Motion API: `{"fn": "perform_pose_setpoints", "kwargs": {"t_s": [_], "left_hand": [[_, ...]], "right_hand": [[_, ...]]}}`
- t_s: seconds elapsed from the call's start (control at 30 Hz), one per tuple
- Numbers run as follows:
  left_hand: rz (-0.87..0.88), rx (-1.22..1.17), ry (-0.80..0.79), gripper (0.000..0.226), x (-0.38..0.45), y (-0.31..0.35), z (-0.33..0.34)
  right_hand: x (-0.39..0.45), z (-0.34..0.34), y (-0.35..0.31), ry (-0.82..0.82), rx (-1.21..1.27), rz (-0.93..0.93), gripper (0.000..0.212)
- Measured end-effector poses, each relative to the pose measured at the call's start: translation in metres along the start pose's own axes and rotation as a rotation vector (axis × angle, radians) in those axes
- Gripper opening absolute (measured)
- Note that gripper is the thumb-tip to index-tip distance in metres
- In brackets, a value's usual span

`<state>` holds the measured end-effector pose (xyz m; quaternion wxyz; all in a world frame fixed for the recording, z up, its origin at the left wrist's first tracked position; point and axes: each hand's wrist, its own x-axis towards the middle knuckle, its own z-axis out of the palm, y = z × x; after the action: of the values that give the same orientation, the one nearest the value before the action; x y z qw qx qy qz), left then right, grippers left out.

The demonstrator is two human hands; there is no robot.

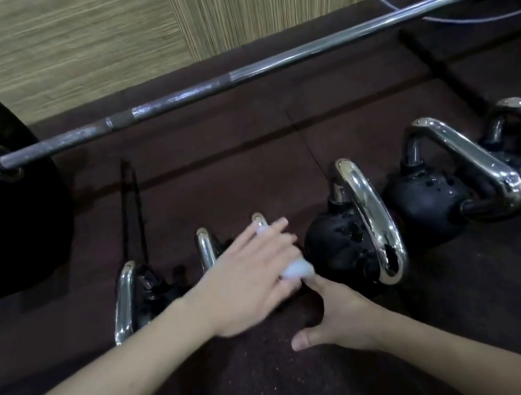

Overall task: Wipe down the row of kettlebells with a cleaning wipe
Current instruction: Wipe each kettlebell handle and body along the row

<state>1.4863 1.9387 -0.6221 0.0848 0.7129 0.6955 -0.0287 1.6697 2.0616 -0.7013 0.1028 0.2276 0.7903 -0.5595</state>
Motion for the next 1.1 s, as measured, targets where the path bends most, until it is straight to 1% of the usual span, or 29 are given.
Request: {"fn": "perform_pose_setpoints", "kwargs": {"t_s": [0.03, 0.1, 0.13, 0.17, 0.2, 0.23, 0.27, 0.3, 0.37, 0.43, 0.5, 0.53, 0.57, 0.63, 0.67, 0.7, 0.73, 0.8, 0.83, 0.87, 0.9, 0.93, 0.97, 1.0, 1.03, 1.1], "left_hand": [[-0.087, -0.082, 0.018, 0.056, 0.011, -0.011, -0.004], [-0.262, -0.3, -0.006, 0.051, 0.031, -0.031, -0.011], [-0.332, -0.419, -0.027, 0.048, 0.04, -0.039, -0.013], [-0.35, -0.505, -0.033, 0.045, 0.045, -0.043, -0.014], [-0.31, -0.52, -0.016, 0.042, 0.046, -0.042, -0.013], [-0.238, -0.468, 0.013, 0.039, 0.043, -0.037, -0.013], [-0.151, -0.363, 0.039, 0.037, 0.036, -0.03, -0.012], [-0.074, -0.244, 0.058, 0.039, 0.026, -0.021, -0.01], [0.039, -0.063, 0.057, 0.053, 0.004, -0.007, -0.004], [0.129, -0.054, 0.031, 0.054, -0.012, -0.005, -0.004], [0.141, -0.071, 0.063, 0.05, -0.009, -0.018, -0.004], [0.091, -0.101, 0.088, 0.048, -0.001, -0.025, -0.006], [-0.004, -0.155, 0.106, 0.044, 0.01, -0.032, -0.006], [-0.281, -0.385, 0.059, 0.037, 0.031, -0.041, -0.015], [-0.384, -0.485, 0.027, 0.035, 0.042, -0.044, -0.017], [-0.422, -0.512, 0.001, 0.035, 0.047, -0.043, -0.018], [-0.374, -0.453, 0.007, 0.037, 0.047, -0.04, -0.017], [-0.111, -0.213, 0.091, 0.041, 0.032, -0.026, -0.006], [0.016, -0.075, 0.109, 0.042, 0.018, -0.015, -0.002], [0.111, 0.041, 0.076, 0.044, 0.004, -0.006, 0.0], [0.184, 0.133, 0.015, 0.047, -0.008, 0.001, 0.004], [0.242, 0.197, -0.042, 0.051, -0.018, 0.005, 0.007], [0.286, 0.244, -0.075, 0.054, -0.024, 0.005, 0.007], [0.325, 0.266, -0.073, 0.056, -0.025, 0.001, 0.008], [0.323, 0.26, -0.046, 0.056, -0.022, -0.005, 0.007], [0.167, 0.103, -0.038, 0.053, -0.005, -0.022, 0.0]], "right_hand": [[0.0, 0.001, 0.001, -0.003, -0.006, 0.001, 0.139], [0.001, 0.001, 0.004, -0.018, 0.006, -0.007, 0.137], [0.001, 0.002, 0.007, -0.018, 0.016, -0.017, 0.134], [0.001, 0.002, 0.008, -0.003, 0.033, -0.028, 0.131], [0.002, 0.002, 0.01, 0.015, 0.044, -0.034, 0.126], [0.003, 0.003, 0.011, 0.031, 0.068, -0.036, 0.122], [0.003, 0.004, 0.011, 0.05, 0.098, -0.038, 0.118], [0.004, 0.005, 0.011, 0.069, 0.129, -0.038, 0.112], [0.005, 0.007, 0.01, 0.101, 0.183, -0.04, 0.097], [0.005, 0.009, 0.008, 0.12, 0.252, -0.028, 0.09], [0.006, 0.011, 0.008, 0.136, 0.302, -0.016, 0.081], [0.007, 0.011, 0.008, 0.135, 0.315, -0.008, 0.077], [0.007, 0.01, 0.01, 0.122, 0.324, -0.005, 0.076], [0.009, 0.01, 0.015, 0.085, 0.309, 0.0, 0.079], [0.01, 0.01, 0.017, 0.082, 0.293, -0.001, 0.081], [0.01, 0.01, 0.018, 0.089, 0.279, 0.001, 0.083], [0.011, 0.011, 0.02, 0.09, 0.268, 0.001, 0.084], [0.011, 0.012, 0.02, 0.122, 0.267, -0.003, 0.078], [0.011, 0.012, 0.02, 0.136, 0.26, -0.004, 0.07], [0.011, 0.012, 0.02, 0.143, 0.249, -0.003, 0.063], [0.011, 0.012, 0.02, 0.15, 0.245, -0.011, 0.063], [0.011, 0.013, 0.02, 0.151, 0.245, -0.014, 0.069], [0.011, 0.013, 0.019, 0.151, 0.24, -0.021, 0.073], [0.012, 0.013, 0.021, 0.152, 0.239, -0.024, 0.073], [0.012, 0.013, 0.022, 0.153, 0.238, -0.023, 0.071], [0.011, 0.012, 0.022, 0.152, 0.218, 0.001, 0.068]]}}
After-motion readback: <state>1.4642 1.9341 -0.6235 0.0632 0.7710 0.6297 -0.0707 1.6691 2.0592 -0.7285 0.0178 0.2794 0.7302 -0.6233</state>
